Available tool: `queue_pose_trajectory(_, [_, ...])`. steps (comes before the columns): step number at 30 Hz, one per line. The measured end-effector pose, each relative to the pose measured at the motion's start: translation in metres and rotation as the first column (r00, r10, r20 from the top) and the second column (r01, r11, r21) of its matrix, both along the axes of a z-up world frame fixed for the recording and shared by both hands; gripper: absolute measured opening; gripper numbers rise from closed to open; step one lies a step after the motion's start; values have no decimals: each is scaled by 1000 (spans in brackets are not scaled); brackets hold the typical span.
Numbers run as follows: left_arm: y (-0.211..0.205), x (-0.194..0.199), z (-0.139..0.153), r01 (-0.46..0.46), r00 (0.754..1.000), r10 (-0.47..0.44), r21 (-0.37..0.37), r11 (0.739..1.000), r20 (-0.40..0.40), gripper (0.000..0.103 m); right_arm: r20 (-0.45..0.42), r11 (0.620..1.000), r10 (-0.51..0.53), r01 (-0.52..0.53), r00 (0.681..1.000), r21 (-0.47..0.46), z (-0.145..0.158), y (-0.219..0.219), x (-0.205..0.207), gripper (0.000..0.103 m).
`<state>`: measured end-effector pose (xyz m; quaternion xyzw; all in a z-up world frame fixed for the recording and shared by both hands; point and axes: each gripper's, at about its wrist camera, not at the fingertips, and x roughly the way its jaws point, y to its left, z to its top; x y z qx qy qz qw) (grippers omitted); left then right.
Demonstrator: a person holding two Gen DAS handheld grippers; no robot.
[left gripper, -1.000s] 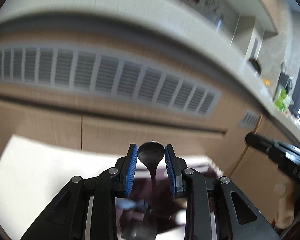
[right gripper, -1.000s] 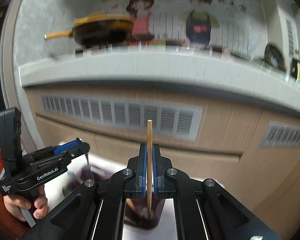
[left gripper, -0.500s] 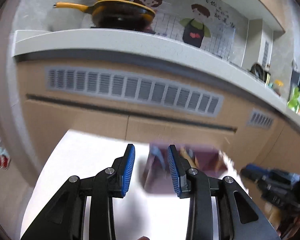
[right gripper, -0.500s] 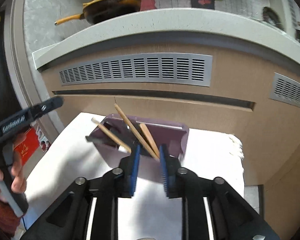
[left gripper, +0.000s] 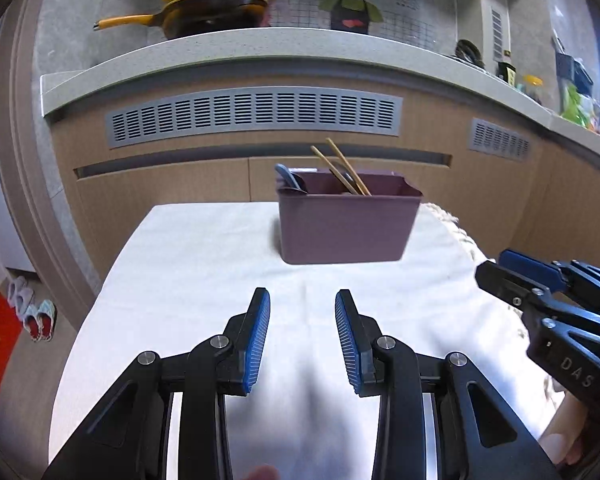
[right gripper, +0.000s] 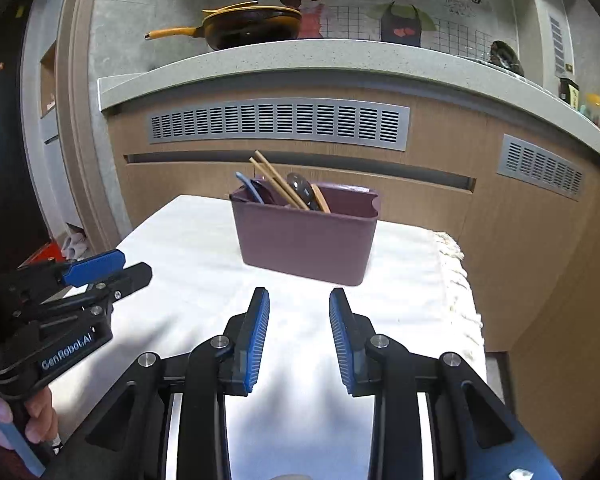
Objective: Organize utensils
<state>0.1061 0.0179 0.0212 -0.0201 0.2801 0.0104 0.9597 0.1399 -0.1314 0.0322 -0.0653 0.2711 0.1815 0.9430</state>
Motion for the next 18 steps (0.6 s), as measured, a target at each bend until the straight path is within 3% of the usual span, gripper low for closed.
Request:
queue_pose_trajectory(5, [-4, -6, 7, 14, 1000, -14, 5, 1000, 8, 35, -23, 999, -12, 13, 1000, 40, -3, -5, -2, 29])
queue_pose_trajectory(18, [-8, -10, 14, 27, 1000, -27, -4, 1000, 6, 35, 10, 1000, -30, 30, 999, 4, 2, -6, -9, 29])
